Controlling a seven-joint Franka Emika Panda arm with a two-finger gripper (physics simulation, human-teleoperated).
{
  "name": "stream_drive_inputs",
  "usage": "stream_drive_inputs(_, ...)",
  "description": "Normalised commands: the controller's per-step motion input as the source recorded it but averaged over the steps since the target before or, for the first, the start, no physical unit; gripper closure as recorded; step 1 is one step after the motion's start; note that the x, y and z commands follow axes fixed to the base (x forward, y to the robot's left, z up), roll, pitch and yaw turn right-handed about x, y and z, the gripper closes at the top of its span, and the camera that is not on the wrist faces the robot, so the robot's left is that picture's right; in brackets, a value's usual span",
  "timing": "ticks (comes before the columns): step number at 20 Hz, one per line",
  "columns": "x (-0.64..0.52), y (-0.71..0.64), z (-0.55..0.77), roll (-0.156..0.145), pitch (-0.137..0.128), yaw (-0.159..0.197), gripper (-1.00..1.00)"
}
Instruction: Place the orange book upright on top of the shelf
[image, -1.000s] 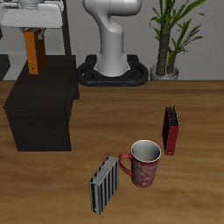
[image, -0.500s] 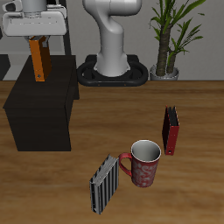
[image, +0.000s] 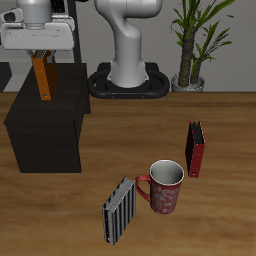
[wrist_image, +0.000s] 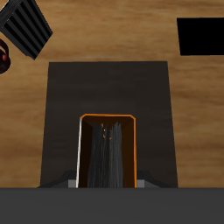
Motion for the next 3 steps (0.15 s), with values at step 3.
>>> stream_drive_inputs(3, 0.11, -0.11, -0.20, -0.081, 0.042, -0.033, 1.00)
